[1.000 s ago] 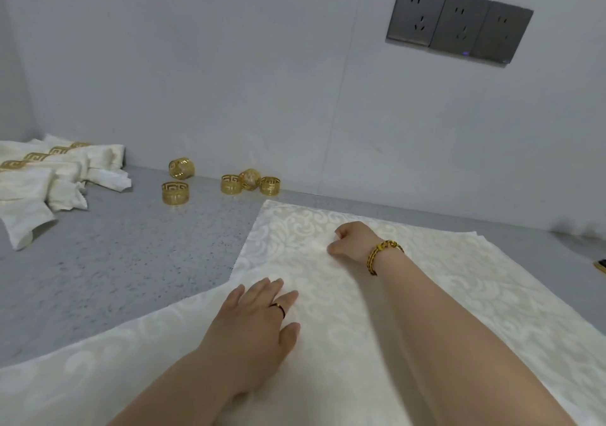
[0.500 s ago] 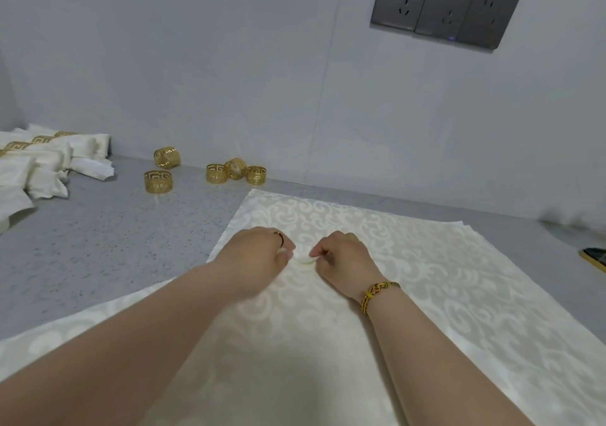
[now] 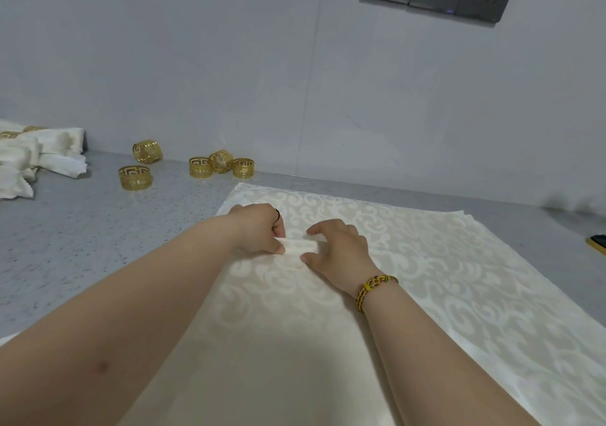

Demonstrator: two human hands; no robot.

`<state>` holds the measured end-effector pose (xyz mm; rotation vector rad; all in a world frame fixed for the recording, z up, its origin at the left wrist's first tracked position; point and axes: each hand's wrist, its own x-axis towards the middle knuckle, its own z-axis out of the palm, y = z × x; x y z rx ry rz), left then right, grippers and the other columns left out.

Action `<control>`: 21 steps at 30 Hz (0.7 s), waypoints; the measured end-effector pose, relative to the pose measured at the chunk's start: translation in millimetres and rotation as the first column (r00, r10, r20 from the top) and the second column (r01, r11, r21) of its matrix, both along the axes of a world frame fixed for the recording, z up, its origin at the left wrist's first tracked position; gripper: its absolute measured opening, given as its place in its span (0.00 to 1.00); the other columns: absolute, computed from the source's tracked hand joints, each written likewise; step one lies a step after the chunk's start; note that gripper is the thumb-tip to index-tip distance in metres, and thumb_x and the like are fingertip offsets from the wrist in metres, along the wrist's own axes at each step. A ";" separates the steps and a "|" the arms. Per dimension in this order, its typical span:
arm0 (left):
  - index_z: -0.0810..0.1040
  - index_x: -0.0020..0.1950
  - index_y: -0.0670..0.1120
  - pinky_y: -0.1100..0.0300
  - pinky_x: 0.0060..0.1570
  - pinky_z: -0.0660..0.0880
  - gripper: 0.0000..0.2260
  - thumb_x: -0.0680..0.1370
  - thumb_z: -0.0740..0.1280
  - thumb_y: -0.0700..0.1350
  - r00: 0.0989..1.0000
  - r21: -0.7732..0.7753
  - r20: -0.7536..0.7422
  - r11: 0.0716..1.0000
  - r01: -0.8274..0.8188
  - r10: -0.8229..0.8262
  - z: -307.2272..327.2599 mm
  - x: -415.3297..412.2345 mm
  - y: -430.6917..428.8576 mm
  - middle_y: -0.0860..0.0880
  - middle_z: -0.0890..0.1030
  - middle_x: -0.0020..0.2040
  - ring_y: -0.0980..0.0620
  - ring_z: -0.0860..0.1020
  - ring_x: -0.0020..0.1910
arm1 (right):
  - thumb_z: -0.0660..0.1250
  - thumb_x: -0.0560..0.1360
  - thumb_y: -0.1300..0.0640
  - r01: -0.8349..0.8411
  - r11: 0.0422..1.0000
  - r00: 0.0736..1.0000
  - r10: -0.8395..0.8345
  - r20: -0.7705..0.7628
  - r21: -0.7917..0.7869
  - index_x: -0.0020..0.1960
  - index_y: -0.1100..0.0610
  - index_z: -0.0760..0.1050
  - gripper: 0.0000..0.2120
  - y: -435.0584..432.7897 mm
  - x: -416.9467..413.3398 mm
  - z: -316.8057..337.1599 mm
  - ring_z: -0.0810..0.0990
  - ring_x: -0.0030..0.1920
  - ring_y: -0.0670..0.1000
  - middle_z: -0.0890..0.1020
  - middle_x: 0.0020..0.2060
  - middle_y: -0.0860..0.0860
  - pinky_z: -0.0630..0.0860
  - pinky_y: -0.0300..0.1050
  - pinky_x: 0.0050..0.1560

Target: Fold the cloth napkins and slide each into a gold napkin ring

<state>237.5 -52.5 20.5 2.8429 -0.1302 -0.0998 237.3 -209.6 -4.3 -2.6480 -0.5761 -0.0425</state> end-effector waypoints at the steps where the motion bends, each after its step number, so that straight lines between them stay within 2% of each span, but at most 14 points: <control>1: 0.76 0.54 0.47 0.63 0.49 0.60 0.10 0.75 0.67 0.48 1.000 0.025 0.013 1.000 0.016 -0.017 1.2 0.2 -0.4 0.57 0.71 0.42 0.53 0.72 0.50 | 0.64 0.74 0.52 0.011 1.000 0.999 -0.010 -0.037 0.024 0.66 0.51 0.66 0.21 -0.6 1.5 0.8 0.63 0.66 0.51 0.70 0.63 0.48 0.56 0.43 0.63; 2: 0.76 0.54 0.47 0.63 0.50 0.59 0.10 0.75 0.67 0.48 0.999 0.049 0.029 0.998 0.036 -0.038 1.4 -0.2 -0.7 0.57 0.70 0.41 0.53 0.72 0.49 | 0.65 0.74 0.52 0.019 0.999 0.997 -0.016 -0.069 0.041 0.67 0.51 0.65 0.22 -0.6 3.0 2.4 0.63 0.66 0.51 0.72 0.63 0.48 0.56 0.43 0.63; 4: 0.75 0.50 0.50 0.64 0.50 0.58 0.05 0.75 0.66 0.48 0.991 0.099 0.099 0.992 0.077 -0.086 -0.1 -3.8 -1.0 0.56 0.71 0.43 0.53 0.72 0.52 | 0.65 0.74 0.53 0.016 0.999 0.995 -0.013 -0.101 0.030 0.64 0.50 0.69 0.19 1.4 4.6 6.2 0.64 0.64 0.51 0.75 0.58 0.47 0.56 0.43 0.61; 6: 0.73 0.45 0.52 0.65 0.50 0.56 0.02 0.75 0.65 0.47 0.972 0.116 0.202 0.988 0.101 -0.123 -1.8 -10.5 -0.3 0.55 0.73 0.43 0.52 0.73 0.55 | 0.64 0.74 0.56 -0.015 1.000 0.998 0.015 -0.060 0.010 0.54 0.49 0.73 0.09 4.5 2.8 8.3 0.67 0.59 0.50 0.76 0.45 0.44 0.56 0.42 0.55; 8: 0.76 0.47 0.51 0.66 0.53 0.56 0.03 0.75 0.63 0.46 0.943 0.124 0.303 0.987 0.106 -0.140 -2.2 -18.8 0.1 0.55 0.74 0.42 0.52 0.72 0.55 | 0.62 0.73 0.60 -0.044 0.999 0.999 0.044 0.007 -0.021 0.45 0.50 0.70 0.06 6.7 -2.3 10.4 0.67 0.52 0.49 0.71 0.36 0.42 0.53 0.41 0.49; 11: 0.77 0.50 0.49 0.66 0.63 0.49 0.07 0.76 0.60 0.44 0.886 0.259 0.409 0.959 0.116 -0.217 -8.5 -29.0 1.6 0.54 0.79 0.46 0.54 0.72 0.53 | 0.59 0.72 0.64 -0.090 0.986 0.978 0.114 0.175 -0.144 0.42 0.51 0.67 0.08 6.5 -10.5 10.8 0.65 0.47 0.49 0.72 0.39 0.46 0.50 0.42 0.43; 13: 0.78 0.48 0.49 0.66 0.63 0.48 0.09 0.75 0.60 0.41 0.846 0.292 0.458 0.945 0.146 -0.272 -16.8 -40.0 0.5 0.54 0.79 0.46 0.54 0.73 0.52 | 0.58 0.71 0.66 -0.105 0.971 0.956 0.158 0.248 -0.213 0.42 0.51 0.67 0.10 4.5 -18.8 11.2 0.64 0.46 0.49 0.73 0.40 0.47 0.50 0.42 0.43; 15: 0.81 0.44 0.48 0.65 0.59 0.52 0.10 0.71 0.61 0.38 0.808 0.235 0.512 0.952 0.195 -0.292 -21.2 -44.5 0.1 0.52 0.81 0.42 0.50 0.76 0.49 | 0.57 0.71 0.67 -0.123 0.959 0.938 0.196 0.286 -0.255 0.44 0.50 0.71 0.12 2.3 -25.1 10.4 0.66 0.47 0.50 0.76 0.44 0.49 0.52 0.42 0.45; 16: 0.82 0.44 0.48 0.64 0.58 0.54 0.10 0.71 0.61 0.38 0.803 0.218 0.517 0.953 0.211 -0.296 -20.6 -47.4 0.1 0.51 0.82 0.42 0.49 0.77 0.49 | 0.57 0.72 0.66 -0.127 0.954 0.933 0.207 0.293 -0.271 0.47 0.51 0.74 0.13 0.9 -27.3 9.9 0.68 0.50 0.51 0.78 0.47 0.49 0.53 0.42 0.47; 18: 0.81 0.52 0.50 0.65 0.59 0.55 0.13 0.74 0.60 0.39 0.840 0.247 0.452 0.947 0.204 -0.299 -20.8 -51.0 -0.3 0.54 0.81 0.50 0.52 0.74 0.54 | 0.56 0.74 0.65 -0.125 0.948 0.936 0.211 0.282 -0.293 0.52 0.52 0.76 0.15 -1.8 -30.2 9.1 0.69 0.54 0.52 0.78 0.50 0.49 0.55 0.42 0.51; 21: 0.79 0.58 0.53 0.67 0.60 0.54 0.16 0.77 0.57 0.40 0.871 0.267 0.391 0.942 0.203 -0.298 -18.9 -51.2 0.5 0.57 0.78 0.57 0.55 0.71 0.59 | 0.57 0.75 0.62 -0.148 0.932 0.944 0.233 0.234 -0.330 0.54 0.52 0.77 0.14 -4.7 -35.1 10.8 0.69 0.55 0.52 0.78 0.52 0.49 0.55 0.42 0.51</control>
